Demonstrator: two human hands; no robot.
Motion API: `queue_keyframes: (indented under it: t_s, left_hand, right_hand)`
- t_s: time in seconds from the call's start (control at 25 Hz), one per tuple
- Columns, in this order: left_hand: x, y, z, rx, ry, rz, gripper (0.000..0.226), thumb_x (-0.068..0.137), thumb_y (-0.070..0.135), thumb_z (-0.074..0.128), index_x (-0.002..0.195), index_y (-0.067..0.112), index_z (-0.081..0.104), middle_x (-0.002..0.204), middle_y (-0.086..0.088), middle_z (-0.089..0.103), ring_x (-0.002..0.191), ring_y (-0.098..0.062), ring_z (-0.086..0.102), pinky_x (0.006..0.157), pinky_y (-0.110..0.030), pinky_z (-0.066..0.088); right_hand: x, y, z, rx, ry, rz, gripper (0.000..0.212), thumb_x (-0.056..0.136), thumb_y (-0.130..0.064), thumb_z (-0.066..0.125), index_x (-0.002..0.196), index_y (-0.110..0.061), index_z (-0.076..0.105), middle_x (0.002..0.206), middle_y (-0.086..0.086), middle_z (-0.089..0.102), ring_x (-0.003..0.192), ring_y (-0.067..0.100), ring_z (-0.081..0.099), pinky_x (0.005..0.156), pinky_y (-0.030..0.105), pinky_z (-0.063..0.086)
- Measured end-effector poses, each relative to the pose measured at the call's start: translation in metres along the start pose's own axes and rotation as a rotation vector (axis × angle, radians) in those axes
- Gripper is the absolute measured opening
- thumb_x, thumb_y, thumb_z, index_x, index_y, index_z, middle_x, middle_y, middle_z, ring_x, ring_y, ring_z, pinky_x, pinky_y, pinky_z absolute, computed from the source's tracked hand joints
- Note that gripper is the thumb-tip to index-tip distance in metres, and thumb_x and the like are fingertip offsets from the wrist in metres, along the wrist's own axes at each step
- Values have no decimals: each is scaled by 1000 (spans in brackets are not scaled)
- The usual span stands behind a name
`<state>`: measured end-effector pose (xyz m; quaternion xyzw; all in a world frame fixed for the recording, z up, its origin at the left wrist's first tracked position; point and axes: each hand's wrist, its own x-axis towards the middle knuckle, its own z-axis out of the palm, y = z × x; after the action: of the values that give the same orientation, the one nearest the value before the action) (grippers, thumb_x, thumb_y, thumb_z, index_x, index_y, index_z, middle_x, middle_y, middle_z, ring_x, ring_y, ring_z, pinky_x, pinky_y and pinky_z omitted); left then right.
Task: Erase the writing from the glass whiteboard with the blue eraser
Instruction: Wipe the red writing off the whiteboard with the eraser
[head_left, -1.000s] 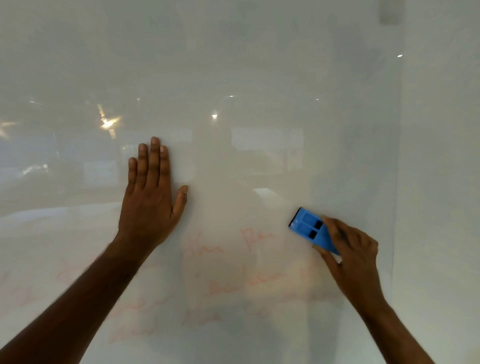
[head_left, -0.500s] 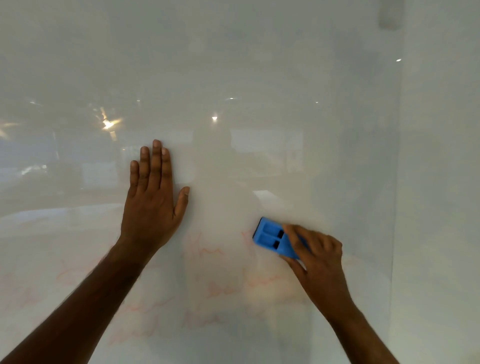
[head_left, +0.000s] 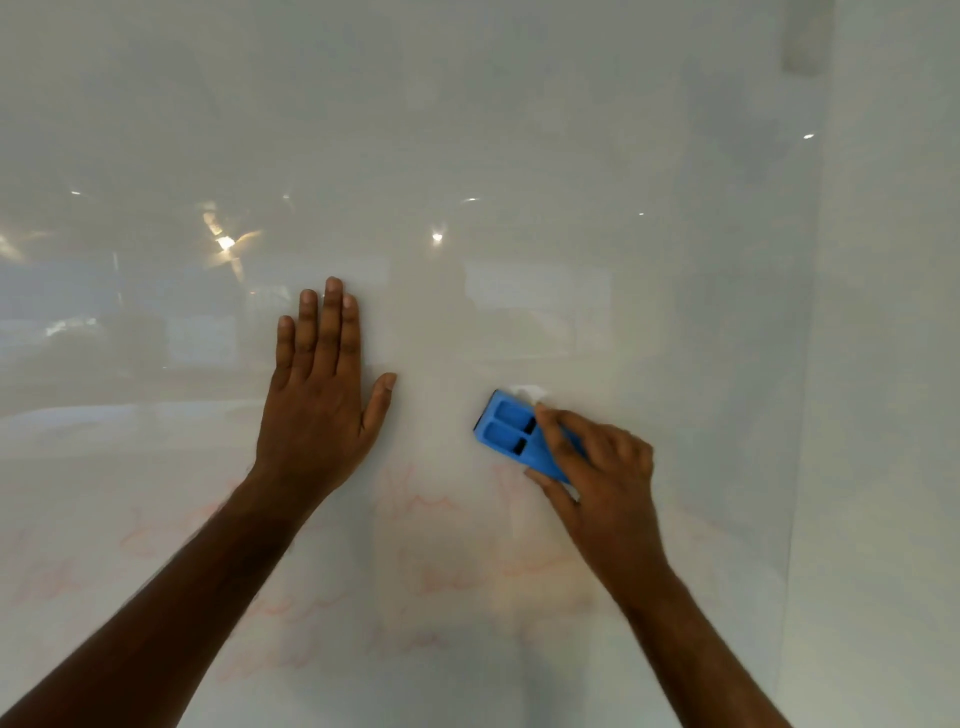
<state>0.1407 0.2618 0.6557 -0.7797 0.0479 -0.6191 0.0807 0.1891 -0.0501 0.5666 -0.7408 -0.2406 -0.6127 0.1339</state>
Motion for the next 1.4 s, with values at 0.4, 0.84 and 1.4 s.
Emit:
queue_keyframes:
  t_s: [0.4,0.84,1.4]
  left_hand:
    - [-4,-3,5,43,17,14,82,114,52,32,173,-2,9,182,-21,4,170,-38,2,138,-54,7]
    - [-6,-24,-4,28,-20,138,78,116,51,33,173,1,14,182,-18,9,170,-35,8,138,-53,15]
    - [-12,-113,-24,98,26,182,72,117,53,30,175,13,16,183,-10,12,170,-34,10,136,-63,9]
  right_hand:
    - [-41,41,-14,-156,-31,-144,57,100,-42,53,154,-26,43,137,2,62,107,29,64,88,49,44]
    - [-46,-49,15,-98,-40,-317,57,93,-31,69,148,-29,53,139,-3,60,106,26,63,92,50,45]
    - [7,-119,31,85,-84,-152,62,91,-44,67,151,-38,49,136,-7,60,113,24,58,93,47,42]
